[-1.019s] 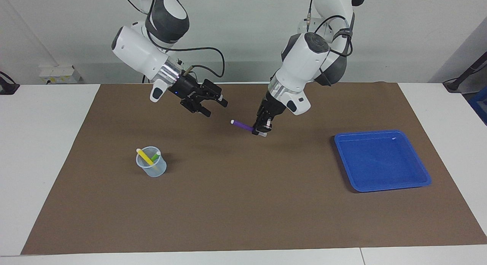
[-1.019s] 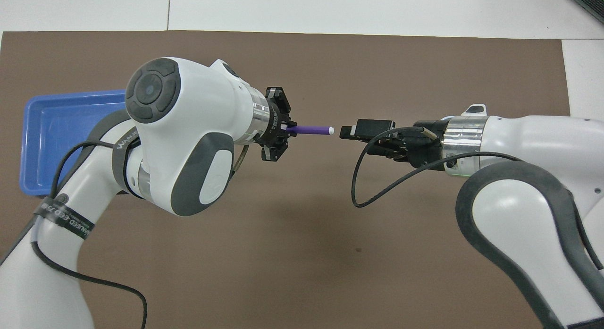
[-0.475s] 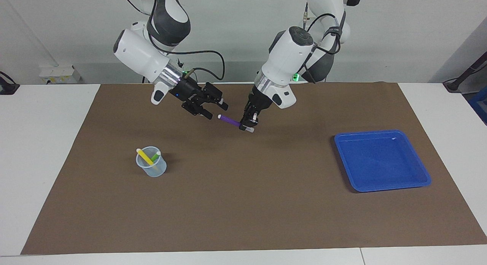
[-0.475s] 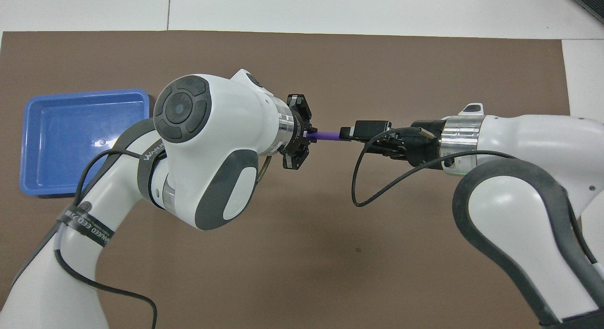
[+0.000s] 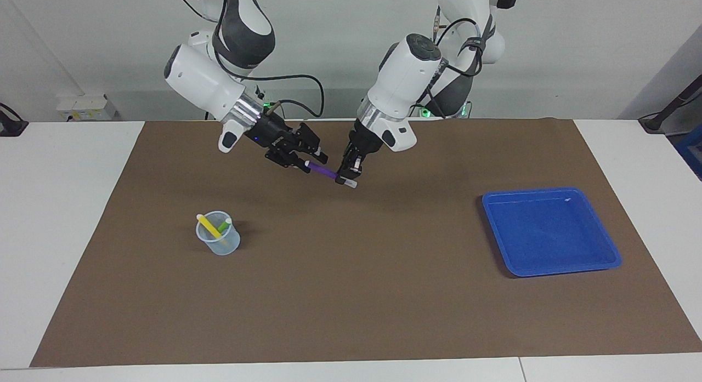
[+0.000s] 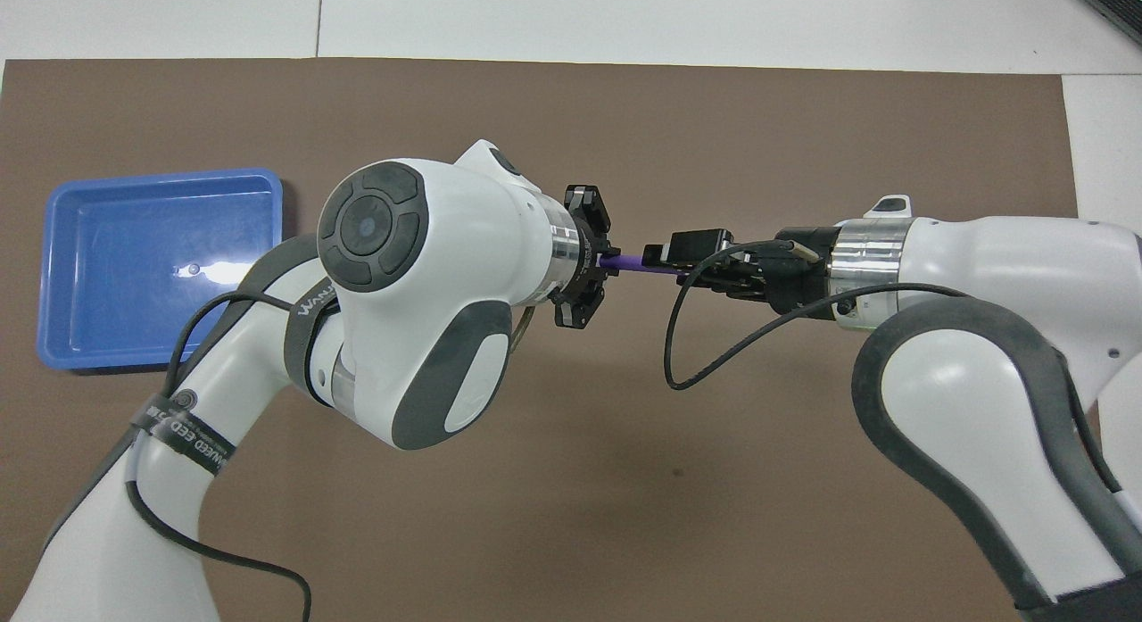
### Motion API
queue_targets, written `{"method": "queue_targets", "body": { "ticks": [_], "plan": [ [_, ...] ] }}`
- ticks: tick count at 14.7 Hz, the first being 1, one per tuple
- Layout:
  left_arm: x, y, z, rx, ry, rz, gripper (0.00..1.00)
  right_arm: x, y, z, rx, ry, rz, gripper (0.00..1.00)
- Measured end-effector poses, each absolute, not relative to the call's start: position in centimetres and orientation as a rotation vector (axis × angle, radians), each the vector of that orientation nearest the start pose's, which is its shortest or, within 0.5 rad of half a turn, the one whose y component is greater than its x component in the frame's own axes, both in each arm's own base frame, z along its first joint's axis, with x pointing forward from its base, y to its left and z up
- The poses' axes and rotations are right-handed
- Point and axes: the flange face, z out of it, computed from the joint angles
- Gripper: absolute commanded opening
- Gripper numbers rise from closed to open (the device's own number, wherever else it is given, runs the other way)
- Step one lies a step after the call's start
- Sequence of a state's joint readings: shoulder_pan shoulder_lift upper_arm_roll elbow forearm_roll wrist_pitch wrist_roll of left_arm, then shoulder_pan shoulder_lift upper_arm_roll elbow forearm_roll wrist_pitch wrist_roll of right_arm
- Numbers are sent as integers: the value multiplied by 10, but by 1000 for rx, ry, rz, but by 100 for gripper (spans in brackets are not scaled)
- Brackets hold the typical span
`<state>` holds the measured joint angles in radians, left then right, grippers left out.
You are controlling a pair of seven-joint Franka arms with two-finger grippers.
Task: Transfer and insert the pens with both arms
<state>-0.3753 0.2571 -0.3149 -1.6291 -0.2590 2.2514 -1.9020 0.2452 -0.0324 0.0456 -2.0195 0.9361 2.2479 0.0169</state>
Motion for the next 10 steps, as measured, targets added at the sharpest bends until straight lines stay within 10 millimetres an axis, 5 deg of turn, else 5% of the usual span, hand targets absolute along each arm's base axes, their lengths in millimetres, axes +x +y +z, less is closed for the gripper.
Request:
{"method": "queue_targets", "body": {
  "ticks": [10],
  "plan": [
    [524,-420,518,-2786,-2248,346,0,545,184,497,-2302,286,-138,0]
  ]
}}
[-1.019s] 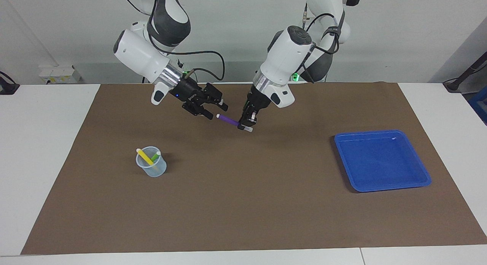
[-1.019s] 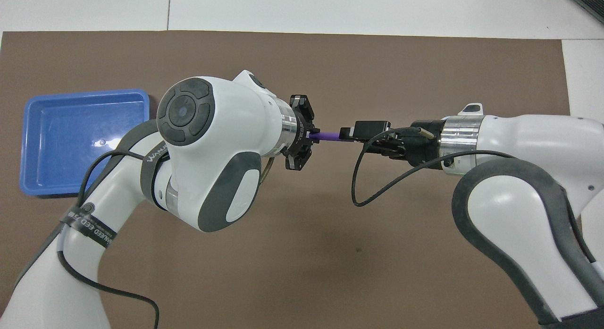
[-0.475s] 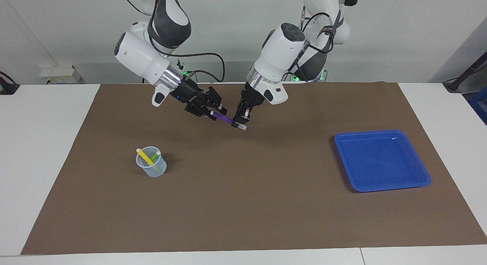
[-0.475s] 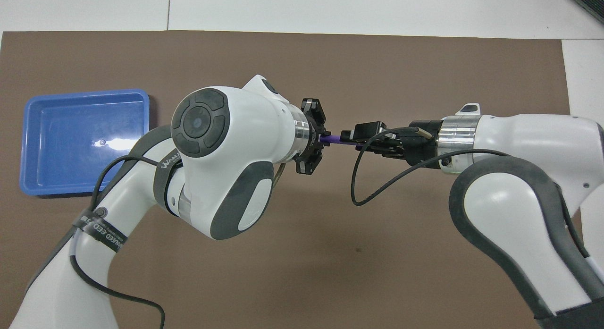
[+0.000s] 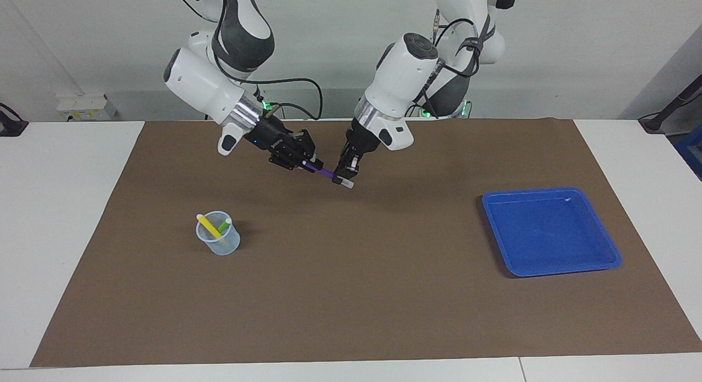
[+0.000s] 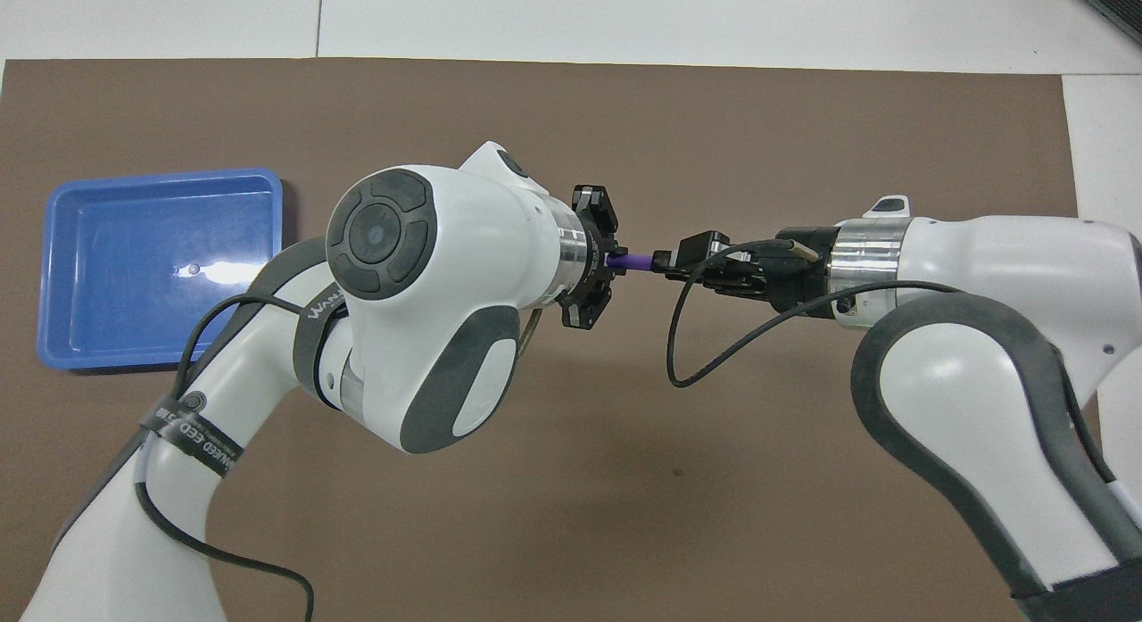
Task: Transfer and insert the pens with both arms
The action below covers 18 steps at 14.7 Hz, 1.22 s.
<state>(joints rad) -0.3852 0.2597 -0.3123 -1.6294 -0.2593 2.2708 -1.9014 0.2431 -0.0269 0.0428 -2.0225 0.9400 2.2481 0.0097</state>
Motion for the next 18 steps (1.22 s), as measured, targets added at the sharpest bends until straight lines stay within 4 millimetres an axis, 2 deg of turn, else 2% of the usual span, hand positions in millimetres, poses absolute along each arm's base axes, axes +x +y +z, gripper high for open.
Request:
{"method": "queue_targets", "body": {
  "ticks": [3,4,5,6,7,8,13,15,18],
  "plan": [
    [524,-420,518,-2788,-2247,345,0,545,184,497,-2302,285,-139,0],
    [524,-420,518,-2789,-2247,344,25,545,184,497,-2302,285,-139,0],
    [524,-420,518,-2790,-2247,344,43,545,184,497,-2302,285,-139,0],
    [524,-420,518,-2791,-2244,344,57,545,184,498,-2301,284,-141,0],
    [523,-421,518,-2793,-2243,344,91,546,183,499,-2301,285,-143,0],
    [523,-421,518,-2794,-2241,344,100,546,182,499,-2300,286,-145,0],
    [524,-420,520,-2806,-2234,327,100,550,176,509,-2395,199,-190,0],
    [526,-415,525,-2807,-2246,313,100,554,160,516,-2480,137,-192,0],
    [535,-401,531,-2812,-2259,261,100,560,125,529,-2611,74,-183,0]
  ]
}}
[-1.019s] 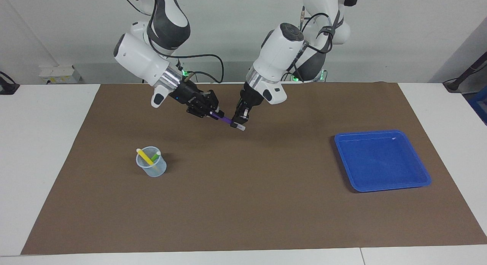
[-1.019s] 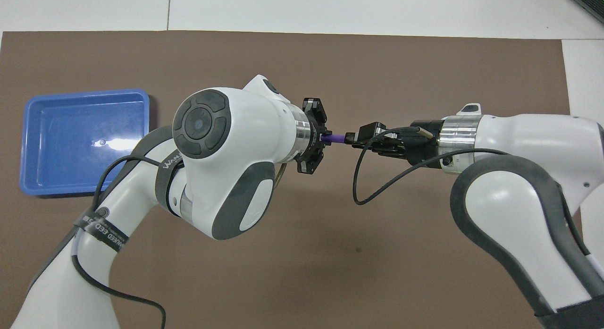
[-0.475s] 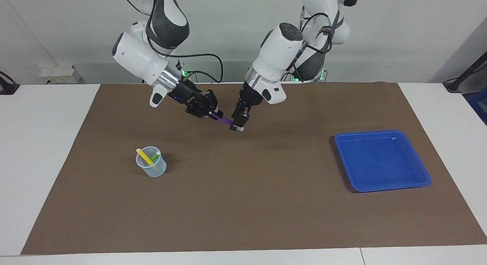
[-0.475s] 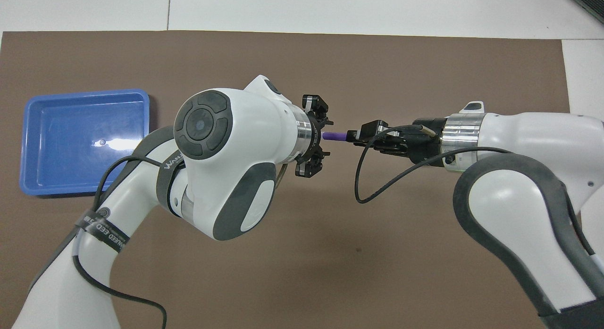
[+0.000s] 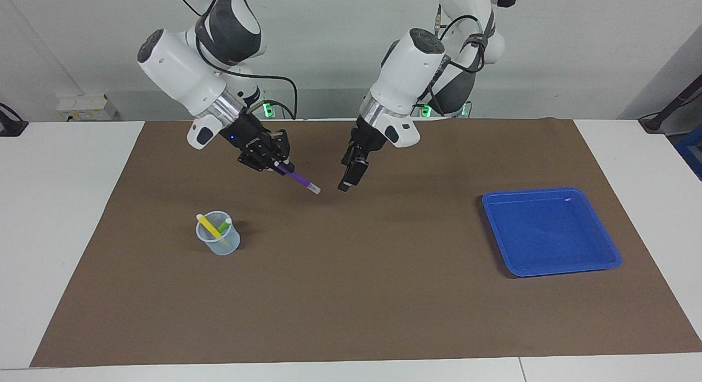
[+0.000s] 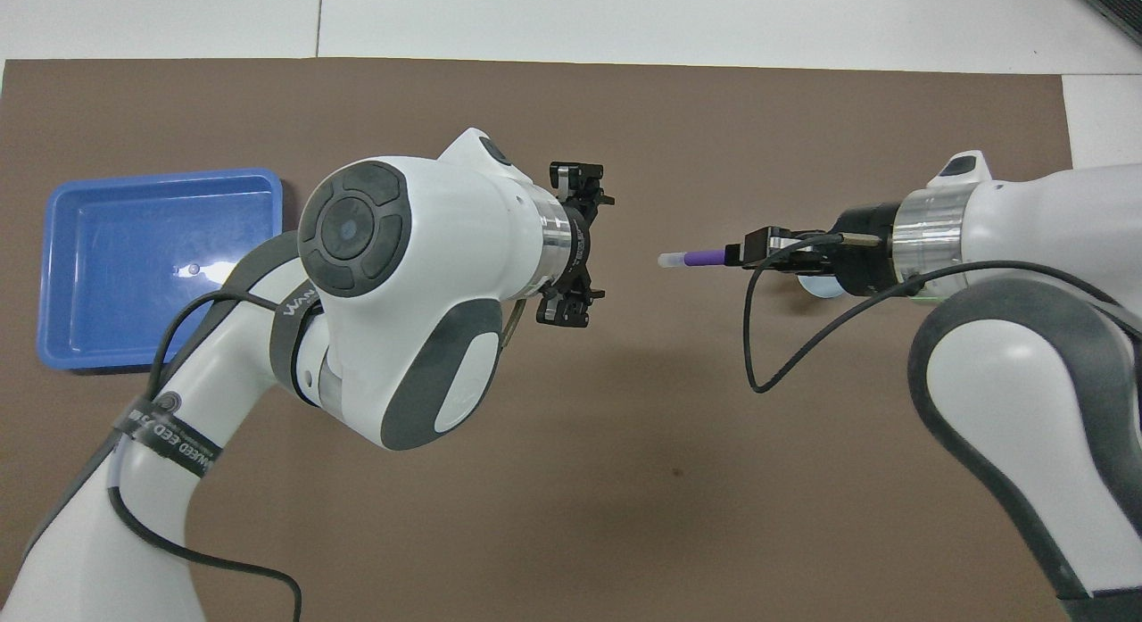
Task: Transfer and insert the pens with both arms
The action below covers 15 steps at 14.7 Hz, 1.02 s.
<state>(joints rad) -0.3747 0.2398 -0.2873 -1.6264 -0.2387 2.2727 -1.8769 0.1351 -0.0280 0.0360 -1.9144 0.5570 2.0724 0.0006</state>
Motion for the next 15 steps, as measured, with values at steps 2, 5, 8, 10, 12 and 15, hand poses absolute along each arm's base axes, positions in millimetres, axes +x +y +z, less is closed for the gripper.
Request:
{"method": "queue_targets", "body": {
  "ticks": [2,5,8,10,12,15],
  "plan": [
    [547,-381,534,-2820,-2252,212,100,562,100,533,-2710,12,-182,0],
    [567,-333,546,-2855,-2193,135,100,565,67,532,-2867,-108,-207,0],
    [579,-284,563,-2858,-2156,78,100,567,37,530,-3017,-252,-227,0],
    [583,-254,571,-2868,-2092,60,100,568,15,528,-3063,-312,-227,0],
    [584,-227,576,-2885,-2014,54,100,568,-4,523,-3069,-345,-217,0],
    [587,-184,580,-2925,-1873,46,100,575,-14,504,-3071,-347,-209,0]
  ]
}}
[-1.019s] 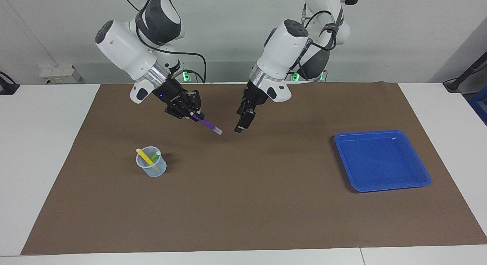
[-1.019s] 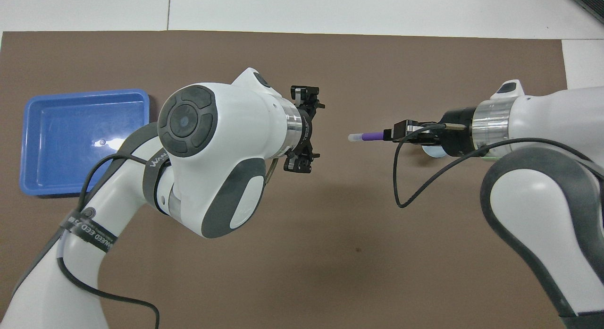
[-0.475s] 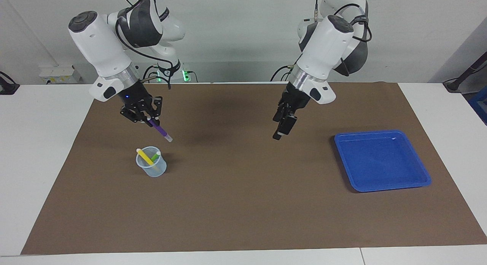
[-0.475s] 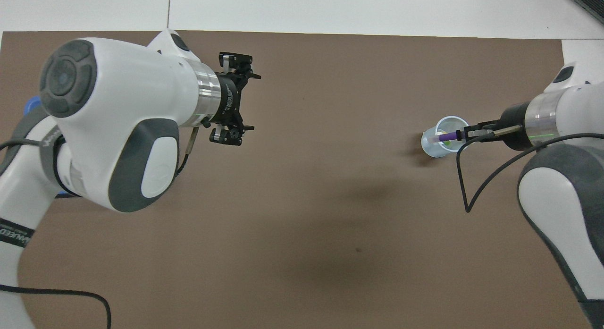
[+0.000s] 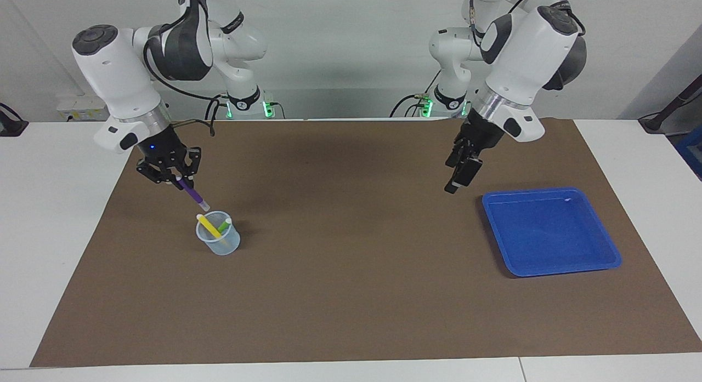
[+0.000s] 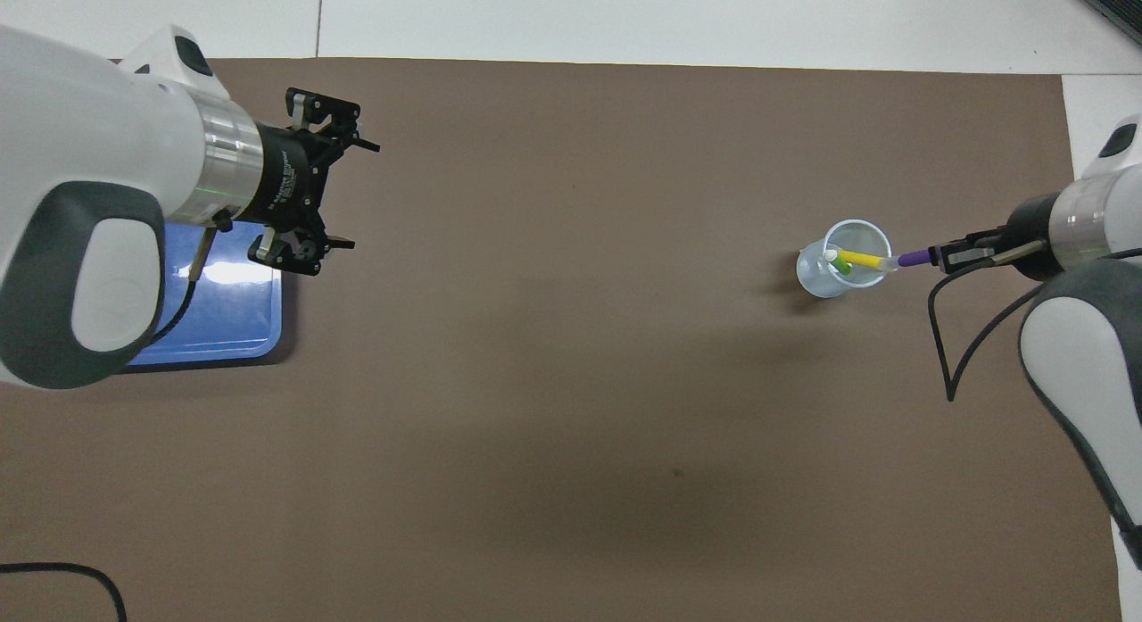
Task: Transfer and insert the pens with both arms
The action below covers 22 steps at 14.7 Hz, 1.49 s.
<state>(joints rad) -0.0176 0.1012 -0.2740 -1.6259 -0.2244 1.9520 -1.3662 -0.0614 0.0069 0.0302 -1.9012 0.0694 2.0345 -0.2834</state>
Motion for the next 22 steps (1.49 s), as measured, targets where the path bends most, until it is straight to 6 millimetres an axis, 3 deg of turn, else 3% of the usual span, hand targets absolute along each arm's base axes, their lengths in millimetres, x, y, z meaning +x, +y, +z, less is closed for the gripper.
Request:
{"method": "queue_targets", "body": {
  "ticks": [7,11,13,14,15,17,22],
  "plan": [
    [590,-59,582,-3101,-1313,4,100,592,-10,460,-3070,-354,-194,0],
    [578,-43,588,-3132,-862,-32,100,595,-7,451,-3069,-355,-199,3],
    [574,-43,593,-3135,-667,-54,100,596,-7,448,-3070,-329,-190,29],
    [572,-43,593,-3140,-551,-54,100,596,-6,447,-3071,-317,-186,58],
    [570,-41,593,-3145,-449,-38,100,596,-6,446,-3072,-299,-184,76],
    [567,-35,590,-3148,-359,-5,100,595,-4,445,-3074,-261,-181,100],
    [558,-30,580,-3143,-325,31,100,594,-2,452,-3074,-229,-158,100]
  ]
}}
